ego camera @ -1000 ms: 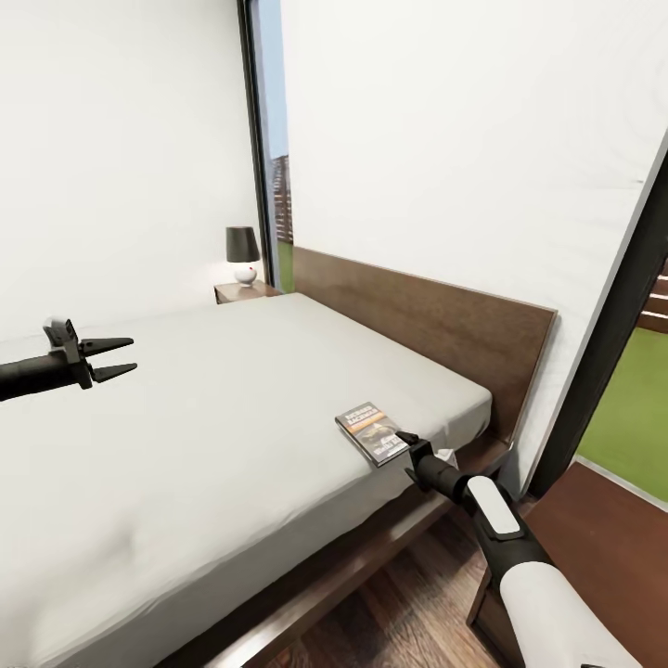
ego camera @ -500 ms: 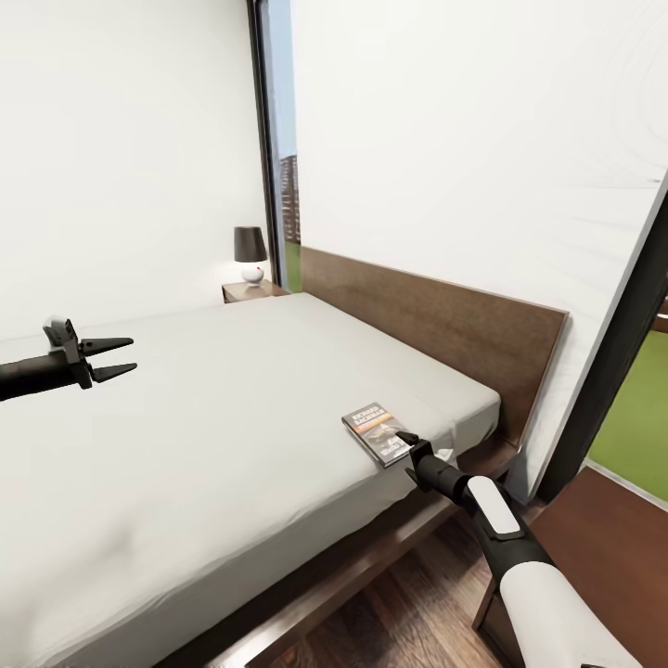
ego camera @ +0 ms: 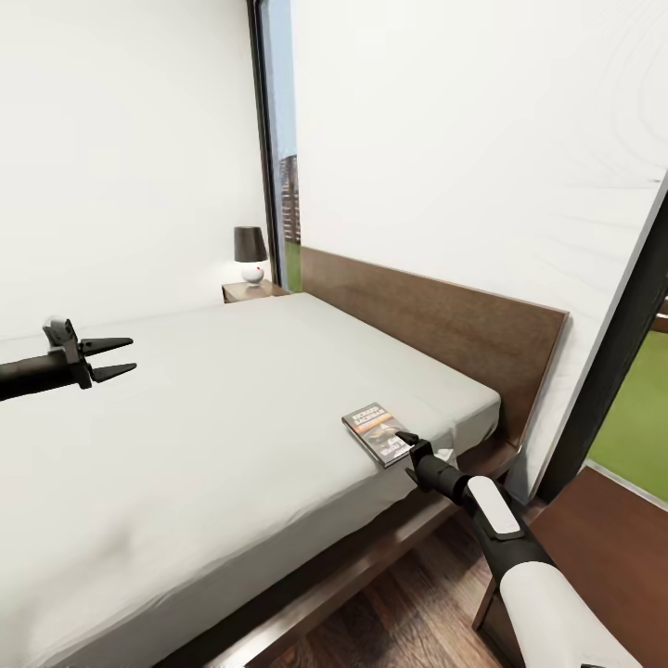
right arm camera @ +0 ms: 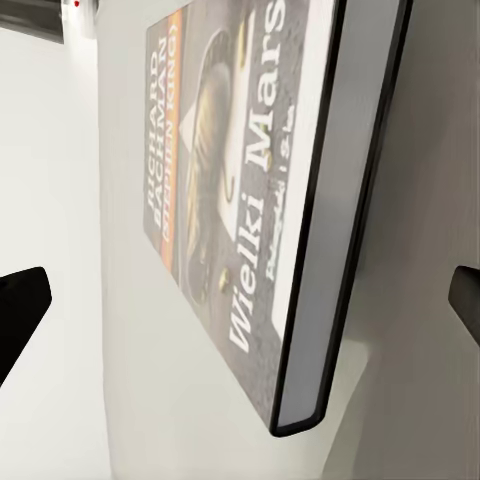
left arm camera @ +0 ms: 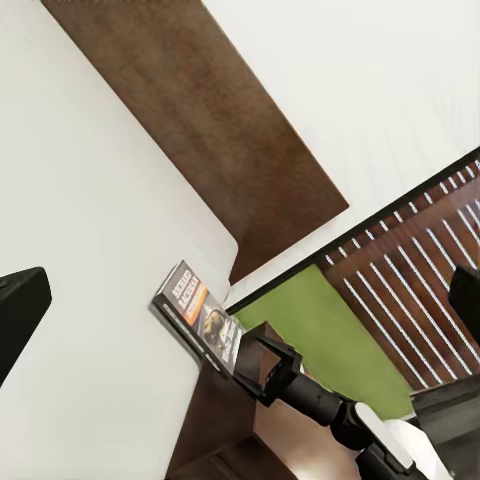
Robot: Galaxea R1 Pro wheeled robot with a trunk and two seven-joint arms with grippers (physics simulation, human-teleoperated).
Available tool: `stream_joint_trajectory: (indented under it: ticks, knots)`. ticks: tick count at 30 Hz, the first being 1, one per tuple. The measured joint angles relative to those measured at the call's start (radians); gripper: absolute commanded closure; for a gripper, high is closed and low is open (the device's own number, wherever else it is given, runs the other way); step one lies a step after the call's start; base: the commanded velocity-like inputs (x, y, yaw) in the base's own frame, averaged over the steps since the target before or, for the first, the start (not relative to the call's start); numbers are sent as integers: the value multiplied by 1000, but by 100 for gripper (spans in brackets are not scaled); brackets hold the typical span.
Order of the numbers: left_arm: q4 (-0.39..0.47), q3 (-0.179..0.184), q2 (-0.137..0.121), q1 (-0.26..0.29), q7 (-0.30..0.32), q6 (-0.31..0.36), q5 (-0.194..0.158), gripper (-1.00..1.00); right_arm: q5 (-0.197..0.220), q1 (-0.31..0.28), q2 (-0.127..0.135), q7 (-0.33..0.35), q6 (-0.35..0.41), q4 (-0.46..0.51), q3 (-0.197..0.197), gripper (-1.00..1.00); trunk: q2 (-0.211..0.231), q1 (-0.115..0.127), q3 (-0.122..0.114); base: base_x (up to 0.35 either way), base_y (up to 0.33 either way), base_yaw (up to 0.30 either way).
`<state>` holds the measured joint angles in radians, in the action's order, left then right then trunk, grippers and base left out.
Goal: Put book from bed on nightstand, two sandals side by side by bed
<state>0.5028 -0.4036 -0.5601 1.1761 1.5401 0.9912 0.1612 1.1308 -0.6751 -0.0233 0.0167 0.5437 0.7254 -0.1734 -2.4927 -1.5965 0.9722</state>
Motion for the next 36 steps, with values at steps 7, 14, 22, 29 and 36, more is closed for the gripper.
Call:
stream_joint_trajectory:
  ticks: [7,14,22,29,36]
  knots:
    - [0,0,0,0,0,0,0,-100,-1,0,0,-1,0,0,0,-100,0,0,0,0,0,31]
    - [0,0,0,0,0,0,0,-100,-1,0,0,-1,-1,0,0,-100,0,0,0,0,0,87]
    - [0,0,0,0,0,0,0,-100,-1,0,0,-1,-3,0,0,-100,0,0,0,0,0,27]
    - [0,0,-1,0,0,0,0,-100,-1,-1,0,-1,-3,0,0,-100,0,0,0,0,0,5]
    - [0,0,-2,0,0,0,1,-100,-1,0,0,-1,-3,0,0,-100,0,0,0,0,0,1]
